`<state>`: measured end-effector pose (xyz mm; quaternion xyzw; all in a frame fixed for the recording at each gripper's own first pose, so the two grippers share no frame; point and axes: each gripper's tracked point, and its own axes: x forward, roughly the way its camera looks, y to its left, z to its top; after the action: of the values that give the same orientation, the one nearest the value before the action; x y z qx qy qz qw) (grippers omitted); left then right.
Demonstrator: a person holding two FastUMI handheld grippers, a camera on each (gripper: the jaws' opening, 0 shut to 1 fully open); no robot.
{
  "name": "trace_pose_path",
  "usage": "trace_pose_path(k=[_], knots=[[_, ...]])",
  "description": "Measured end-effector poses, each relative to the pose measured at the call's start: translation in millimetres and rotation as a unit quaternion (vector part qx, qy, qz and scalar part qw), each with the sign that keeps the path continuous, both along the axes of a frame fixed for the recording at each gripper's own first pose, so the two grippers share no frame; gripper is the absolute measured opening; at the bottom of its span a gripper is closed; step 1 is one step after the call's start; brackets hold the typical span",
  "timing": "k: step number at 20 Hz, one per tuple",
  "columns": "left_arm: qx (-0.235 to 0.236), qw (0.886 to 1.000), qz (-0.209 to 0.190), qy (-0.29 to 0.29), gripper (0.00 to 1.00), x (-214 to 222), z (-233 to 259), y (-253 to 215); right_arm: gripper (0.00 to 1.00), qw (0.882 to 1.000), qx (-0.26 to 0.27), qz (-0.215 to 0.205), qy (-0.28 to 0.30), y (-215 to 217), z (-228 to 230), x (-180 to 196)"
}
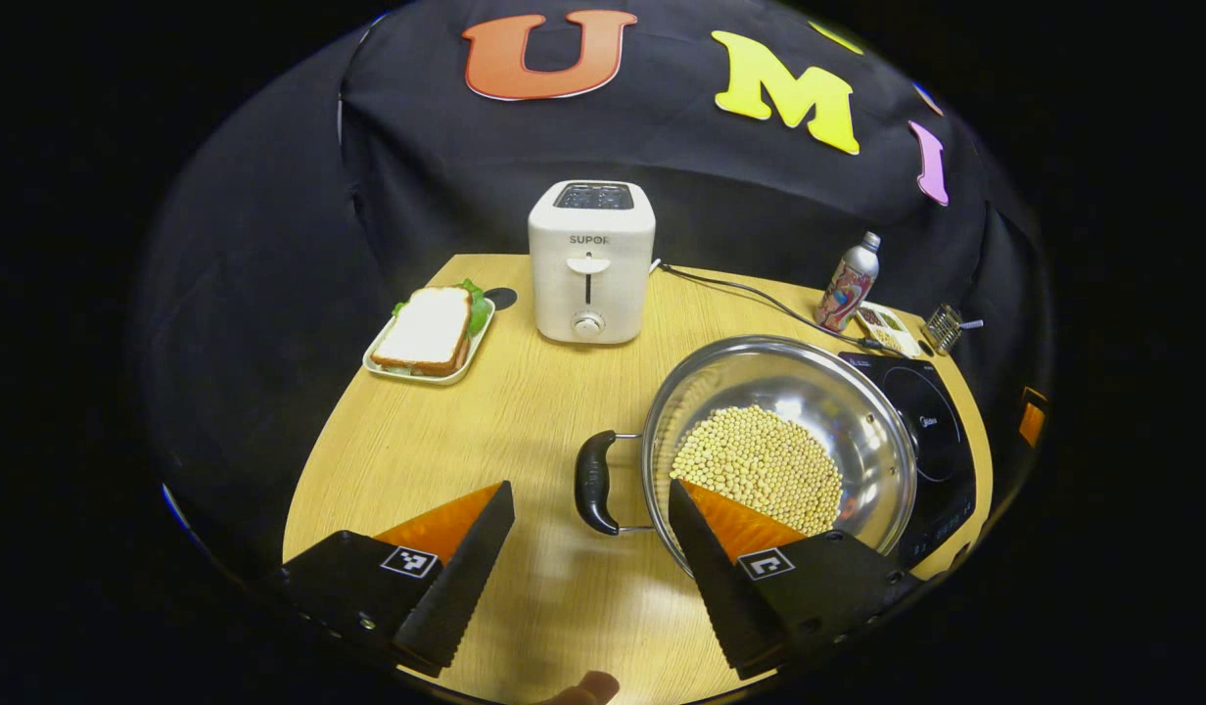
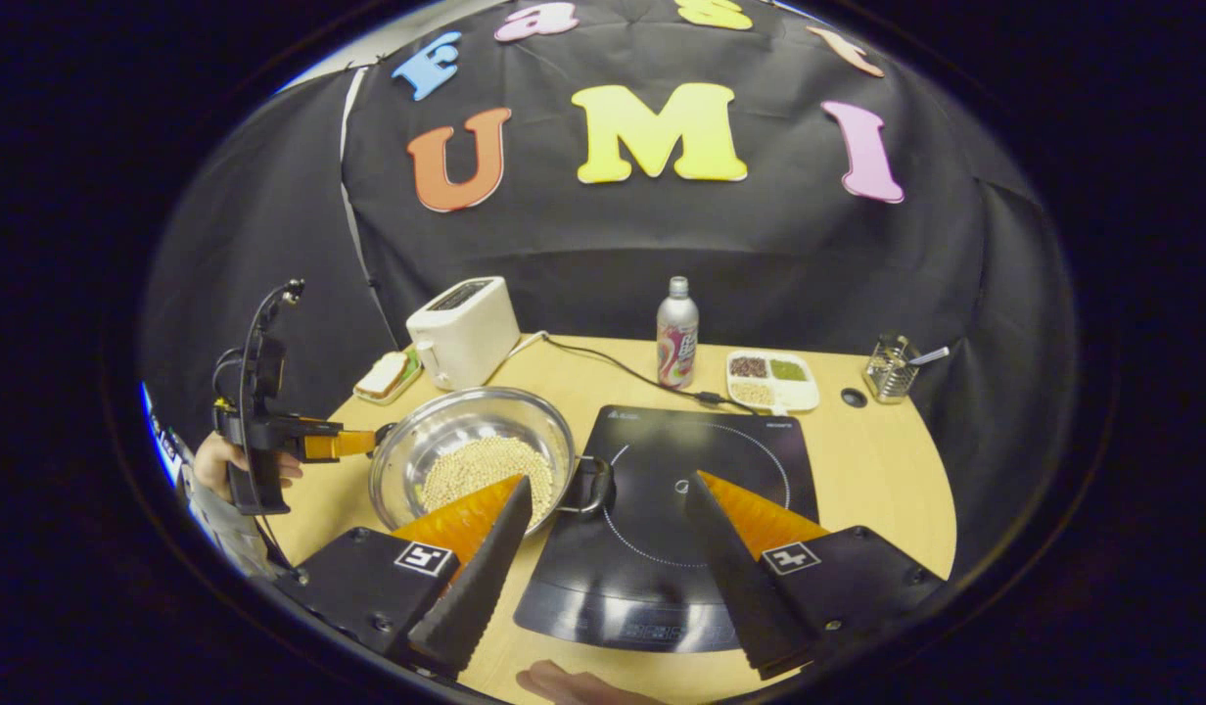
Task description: First push the handle of the pot to place it horizontally, then grasp the pot with both hands and set it on the induction cooktop.
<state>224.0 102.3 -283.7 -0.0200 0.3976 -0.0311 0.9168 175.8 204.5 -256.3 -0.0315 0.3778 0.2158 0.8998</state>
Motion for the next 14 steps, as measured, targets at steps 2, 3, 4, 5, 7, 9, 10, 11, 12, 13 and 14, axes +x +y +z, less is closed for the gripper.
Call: trace_pose_path(k=[2,3,4,5,7,9,10,11,12,13,14], knots=[[0.008,1.000,-0.012,0.011,0.95,0.2,-2.3,-5.9,0.99,1.000,-0.004,0.005,0.028,10.5,-17.9,8.2],[0.008,1.000,-0.016,0.019,0.95,1.5,-4.3,-9.4,1.00,0.999,-0.007,0.009,0.042,15.4,-27.2,10.3],[0.009,0.999,-0.017,0.027,0.95,2.9,-7.4,-11.2,0.97,0.998,-0.012,0.014,0.056,20.3,-37.3,13.7],[0.011,0.999,-0.018,0.035,0.95,3.7,-9.5,-12.4,1.00,0.997,-0.017,0.016,0.070,23.1,-47.7,18.4],[0.013,0.999,-0.018,0.048,0.95,7.4,-13.3,-15.8,0.97,0.994,-0.023,0.016,0.107,30.2,-66.9,21.1],[0.006,0.998,-0.020,0.058,0.95,9.5,-16.4,-19.0,0.97,0.991,-0.017,0.019,0.133,39.2,-80.8,25.5],[0.002,0.998,-0.021,0.063,0.95,10.6,-18.8,-21.4,0.99,0.989,-0.017,0.022,0.143,43.6,-85.7,29.0],[0.000,0.997,-0.022,0.069,0.95,11.6,-22.0,-22.9,0.97,0.988,-0.018,0.021,0.151,47.5,-92.2,30.4],[0.002,0.997,-0.023,0.075,0.95,12.1,-25.2,-22.6,0.96,0.987,-0.019,0.020,0.160,51.4,-97.8,30.1],[0.006,0.996,-0.021,0.081,0.95,12.3,-28.2,-21.1,0.96,0.985,-0.020,0.021,0.172,56.0,-103.6,30.4],[0.007,0.996,-0.022,0.087,0.94,12.3,-30.6,-21.2,0.99,0.982,-0.021,0.020,0.185,60.8,-111.2,30.7]])
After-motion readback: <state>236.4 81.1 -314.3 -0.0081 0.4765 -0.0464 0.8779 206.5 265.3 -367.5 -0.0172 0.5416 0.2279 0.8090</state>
